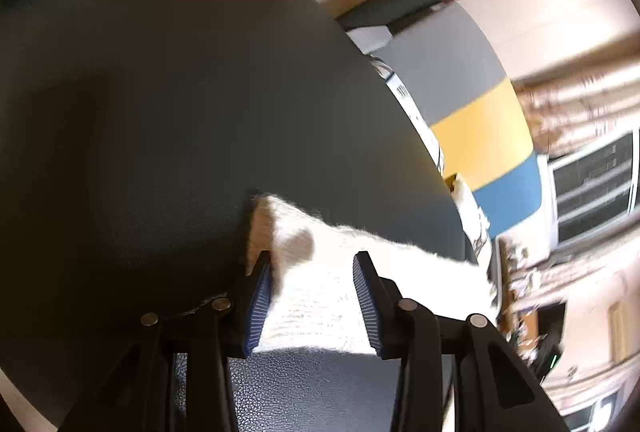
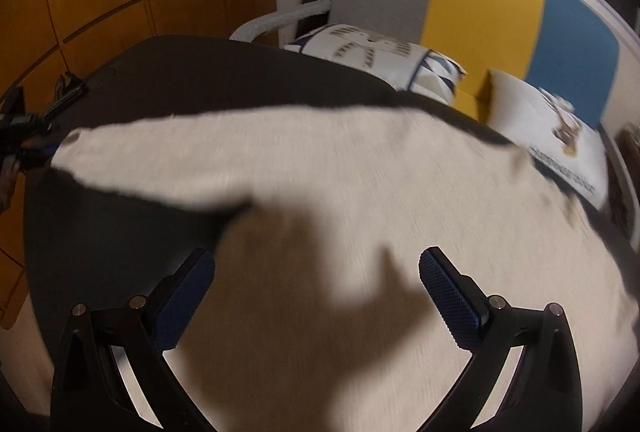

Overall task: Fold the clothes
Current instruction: 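Grasp the sweater side edge with the left gripper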

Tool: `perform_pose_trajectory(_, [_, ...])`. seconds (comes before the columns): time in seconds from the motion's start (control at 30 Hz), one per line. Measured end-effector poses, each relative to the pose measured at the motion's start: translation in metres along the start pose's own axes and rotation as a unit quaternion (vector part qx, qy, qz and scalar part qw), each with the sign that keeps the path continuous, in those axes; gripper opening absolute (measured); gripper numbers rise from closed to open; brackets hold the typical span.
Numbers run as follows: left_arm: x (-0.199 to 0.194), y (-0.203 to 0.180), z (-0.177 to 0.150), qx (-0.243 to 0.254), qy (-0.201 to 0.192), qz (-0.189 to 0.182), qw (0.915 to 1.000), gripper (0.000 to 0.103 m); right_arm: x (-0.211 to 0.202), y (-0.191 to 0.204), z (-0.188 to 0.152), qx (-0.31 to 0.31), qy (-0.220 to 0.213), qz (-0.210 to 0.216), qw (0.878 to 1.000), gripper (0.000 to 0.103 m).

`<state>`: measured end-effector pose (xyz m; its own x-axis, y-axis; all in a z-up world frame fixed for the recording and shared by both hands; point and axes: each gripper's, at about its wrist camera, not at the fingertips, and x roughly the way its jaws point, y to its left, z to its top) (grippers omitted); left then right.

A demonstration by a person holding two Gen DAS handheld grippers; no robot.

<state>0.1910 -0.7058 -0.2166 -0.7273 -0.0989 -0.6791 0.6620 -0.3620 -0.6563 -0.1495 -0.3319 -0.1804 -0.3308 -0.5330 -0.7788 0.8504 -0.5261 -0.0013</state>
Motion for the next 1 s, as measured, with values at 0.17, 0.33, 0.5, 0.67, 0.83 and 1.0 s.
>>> perform_pose_trajectory(0.17, [-0.005, -0.028, -0.002, 0.098, -0.023, 0.095, 0.9904, 0.015, 0.040, 0.003, 0.043, 0.017, -0.007, 0.010, 1.000, 0.103])
perform_pose_trajectory(0.33, [-0.019, -0.054, -0.027, 0.220, -0.076, 0.143, 0.9620, 0.011, 0.073, 0.008, 0.055, 0.017, 0.017, 0.002, 1.000, 0.103])
perform_pose_trajectory(0.5, [-0.020, -0.044, -0.030, 0.211, -0.061, 0.121, 0.9681, 0.012, 0.087, 0.008, 0.051, 0.017, 0.025, 0.001, 1.000, 0.103])
perform_pose_trajectory(0.67, [-0.034, 0.007, -0.013, 0.070, -0.052, 0.042, 0.9954, 0.023, 0.087, 0.007, 0.047, 0.017, 0.022, 0.006, 1.000, 0.103])
perform_pose_trajectory(0.83, [-0.022, 0.024, -0.006, 0.027, -0.005, 0.017, 0.9995, 0.024, 0.088, 0.007, 0.046, 0.017, 0.020, 0.007, 1.000, 0.103])
perform_pose_trajectory(1.0, [-0.017, 0.008, -0.012, 0.060, 0.007, -0.006, 0.9982, 0.018, 0.088, 0.008, 0.046, 0.016, 0.021, 0.006, 1.000, 0.103])
